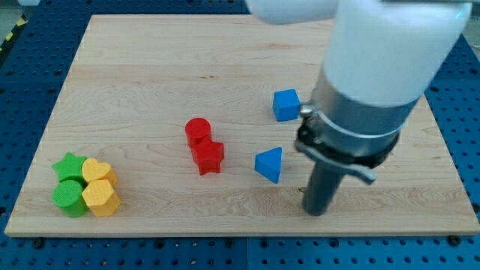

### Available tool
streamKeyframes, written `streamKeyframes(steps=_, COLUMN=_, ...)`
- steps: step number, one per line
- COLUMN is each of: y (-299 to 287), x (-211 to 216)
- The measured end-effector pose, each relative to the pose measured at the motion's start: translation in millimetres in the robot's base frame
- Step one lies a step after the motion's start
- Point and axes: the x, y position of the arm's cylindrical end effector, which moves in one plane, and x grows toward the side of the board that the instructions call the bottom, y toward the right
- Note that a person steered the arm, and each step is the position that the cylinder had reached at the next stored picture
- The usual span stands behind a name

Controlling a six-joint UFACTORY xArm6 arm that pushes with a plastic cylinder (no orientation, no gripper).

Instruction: Move the blue triangle to the blue cube

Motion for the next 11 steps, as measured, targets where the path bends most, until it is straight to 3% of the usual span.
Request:
streamKeyframes(steps=1, y=-29.1, x=-15.6)
streamKeyframes(steps=2, y=-29.1, x=-57.5)
streamKeyframes(steps=3, y=-29.1, x=-70.4)
streamKeyframes(steps=5, y=-66.1, x=-57.0)
streamKeyframes(steps=7, y=-55.0, x=-97.5)
streamKeyframes(steps=8, y=-55.0, x=-97.3)
streamKeyframes(steps=9, y=-53.9, x=-66.2)
streamKeyframes(steps=11, y=-28.0, x=-73.4)
